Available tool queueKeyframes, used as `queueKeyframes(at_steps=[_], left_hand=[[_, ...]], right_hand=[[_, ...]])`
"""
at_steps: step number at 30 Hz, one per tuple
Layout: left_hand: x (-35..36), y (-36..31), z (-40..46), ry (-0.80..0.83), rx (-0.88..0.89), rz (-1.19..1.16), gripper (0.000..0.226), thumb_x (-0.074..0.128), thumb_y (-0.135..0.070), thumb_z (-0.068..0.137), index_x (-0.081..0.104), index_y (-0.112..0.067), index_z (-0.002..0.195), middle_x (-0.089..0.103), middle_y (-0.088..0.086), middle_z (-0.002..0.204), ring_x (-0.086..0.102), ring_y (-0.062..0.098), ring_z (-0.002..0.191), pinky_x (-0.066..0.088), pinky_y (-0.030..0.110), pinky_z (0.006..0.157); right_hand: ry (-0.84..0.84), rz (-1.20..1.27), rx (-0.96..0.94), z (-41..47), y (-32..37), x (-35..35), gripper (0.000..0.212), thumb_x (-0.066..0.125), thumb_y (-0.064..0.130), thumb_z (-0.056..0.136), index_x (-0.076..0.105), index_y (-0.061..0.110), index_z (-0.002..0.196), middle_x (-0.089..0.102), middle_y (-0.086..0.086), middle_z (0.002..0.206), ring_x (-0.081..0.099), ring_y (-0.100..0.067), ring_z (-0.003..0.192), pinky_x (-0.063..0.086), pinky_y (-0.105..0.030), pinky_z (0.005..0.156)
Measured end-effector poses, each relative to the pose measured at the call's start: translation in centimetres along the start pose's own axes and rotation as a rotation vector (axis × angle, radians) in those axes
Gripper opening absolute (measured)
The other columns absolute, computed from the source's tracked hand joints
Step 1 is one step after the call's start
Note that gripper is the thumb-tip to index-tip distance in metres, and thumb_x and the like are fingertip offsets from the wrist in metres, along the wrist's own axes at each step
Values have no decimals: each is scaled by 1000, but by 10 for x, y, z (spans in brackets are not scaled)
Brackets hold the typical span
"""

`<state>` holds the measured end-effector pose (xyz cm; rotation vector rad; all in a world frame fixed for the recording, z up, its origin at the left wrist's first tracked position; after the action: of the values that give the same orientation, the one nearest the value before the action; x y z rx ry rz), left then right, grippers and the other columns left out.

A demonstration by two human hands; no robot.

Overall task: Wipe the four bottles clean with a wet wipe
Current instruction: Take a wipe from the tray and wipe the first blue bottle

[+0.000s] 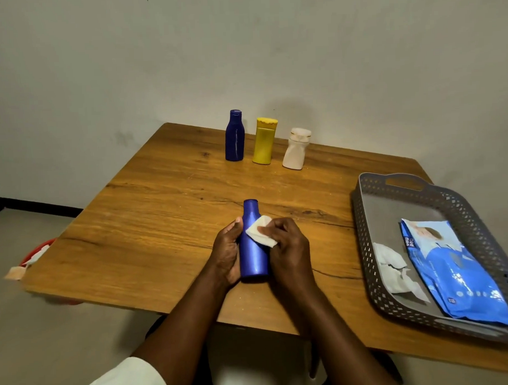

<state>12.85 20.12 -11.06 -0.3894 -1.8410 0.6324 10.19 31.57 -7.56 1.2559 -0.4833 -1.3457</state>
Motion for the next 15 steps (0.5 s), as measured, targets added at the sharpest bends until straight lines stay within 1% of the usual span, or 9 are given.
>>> queueKeyframes(at_steps=[1,3,5,7,9,12,15], left_hand=[[-1,0,1,-19,-18,-11,51,52,-36,82,54,1,117,68,17,89,68,24,74,58,33,70],[-4,0,2,-65,-6,-30,55,52,-39,81,53,2,117,69,15,83,68,22,68,57,30,64],[-7,1,5,-106,40,-35,57,52,-39,82,52,3,121,69,14,85,68,20,67,57,28,61],[-8,3,6,-132,68,-58,48,48,-38,90,55,2,117,69,13,88,68,19,66,56,27,59],[-6,6,7,-168,65,-94,42,43,-37,96,58,0,111,70,12,86,68,18,65,56,26,58],[-3,9,8,-264,44,-170,48,42,-40,98,55,-1,121,68,13,91,67,18,63,56,26,56],[0,10,10,-382,28,-218,49,41,-42,98,55,-2,124,68,13,91,67,18,60,55,25,52]], right_hand=[[-5,20,14,-12,0,0,36,48,-18,82,69,9,95,57,1,100,58,-6,97,49,-21,84],[-27,-3,-29,-38,3,0,42,48,-22,78,70,6,101,56,-1,104,56,-5,102,49,-18,85],[-98,-42,-77,-57,0,2,50,51,-27,73,70,5,106,54,1,108,52,0,109,48,-15,87],[-193,-70,-52,-70,-4,5,58,52,-30,68,70,8,108,52,6,110,48,5,112,46,-11,89],[-297,-92,-44,-75,-2,8,64,53,-32,66,69,10,112,52,6,111,46,7,114,46,-12,90],[-392,-100,-78,-76,4,15,57,59,-27,69,67,8,114,55,-3,115,48,1,115,50,-16,88],[-415,-102,-121,-73,8,19,50,59,-18,72,67,5,116,57,-11,117,51,-10,114,53,-23,85]])
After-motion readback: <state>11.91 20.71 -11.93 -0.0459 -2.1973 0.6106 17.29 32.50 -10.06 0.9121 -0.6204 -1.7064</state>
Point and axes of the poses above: each hand's wrist, its own z-axis towards the middle knuckle, its own x-axis out of the palm, y = z × x, the point moved 2 cm from there along z, towards the middle knuckle
